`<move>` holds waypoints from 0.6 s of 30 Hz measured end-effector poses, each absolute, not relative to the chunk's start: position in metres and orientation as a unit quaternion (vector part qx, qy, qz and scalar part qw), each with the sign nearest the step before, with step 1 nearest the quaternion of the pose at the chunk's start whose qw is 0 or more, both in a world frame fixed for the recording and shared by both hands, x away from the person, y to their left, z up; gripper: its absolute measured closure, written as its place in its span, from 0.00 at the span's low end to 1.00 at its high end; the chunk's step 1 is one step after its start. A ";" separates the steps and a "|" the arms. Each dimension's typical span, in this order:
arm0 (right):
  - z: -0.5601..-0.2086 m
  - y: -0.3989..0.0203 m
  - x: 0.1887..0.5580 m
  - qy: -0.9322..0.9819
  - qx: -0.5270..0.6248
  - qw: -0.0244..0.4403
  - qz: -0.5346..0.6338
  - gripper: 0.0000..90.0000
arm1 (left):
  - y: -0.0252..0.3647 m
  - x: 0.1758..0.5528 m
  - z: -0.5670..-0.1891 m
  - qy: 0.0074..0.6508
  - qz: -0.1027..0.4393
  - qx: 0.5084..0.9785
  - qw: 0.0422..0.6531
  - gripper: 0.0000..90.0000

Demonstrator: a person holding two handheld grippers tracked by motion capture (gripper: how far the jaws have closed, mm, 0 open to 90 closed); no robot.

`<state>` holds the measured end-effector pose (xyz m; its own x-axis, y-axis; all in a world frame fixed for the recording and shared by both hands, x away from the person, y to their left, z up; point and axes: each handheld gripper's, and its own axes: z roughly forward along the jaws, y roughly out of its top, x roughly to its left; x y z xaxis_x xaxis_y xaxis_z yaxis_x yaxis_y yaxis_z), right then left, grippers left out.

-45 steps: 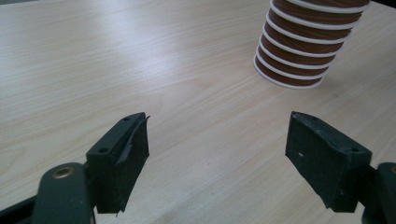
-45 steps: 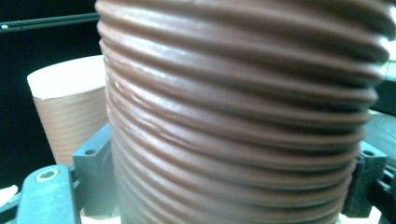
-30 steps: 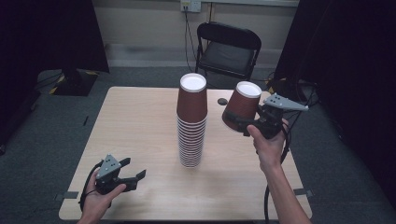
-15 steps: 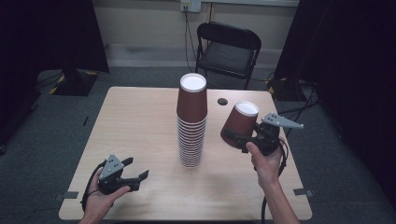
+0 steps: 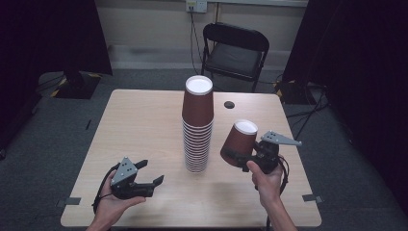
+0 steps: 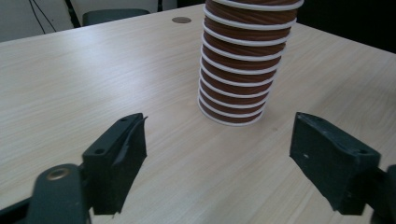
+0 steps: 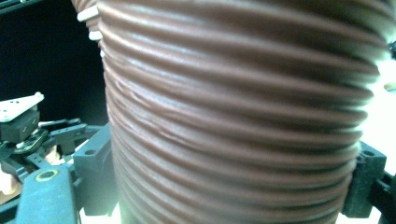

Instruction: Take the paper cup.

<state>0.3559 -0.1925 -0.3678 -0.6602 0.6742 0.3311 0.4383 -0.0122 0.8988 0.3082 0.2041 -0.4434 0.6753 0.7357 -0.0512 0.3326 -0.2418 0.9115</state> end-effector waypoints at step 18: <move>-0.395 -0.189 0.337 0.667 0.430 0.053 0.606 0.16 | 0.168 0.319 -0.438 0.297 0.194 0.765 0.538 0.34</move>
<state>0.3370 -0.1889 -0.3947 -0.6244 0.6383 0.4502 0.5094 -0.1042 0.8542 0.3188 0.1682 -0.4379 0.7476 0.6637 -0.0223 0.2456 -0.2452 0.9378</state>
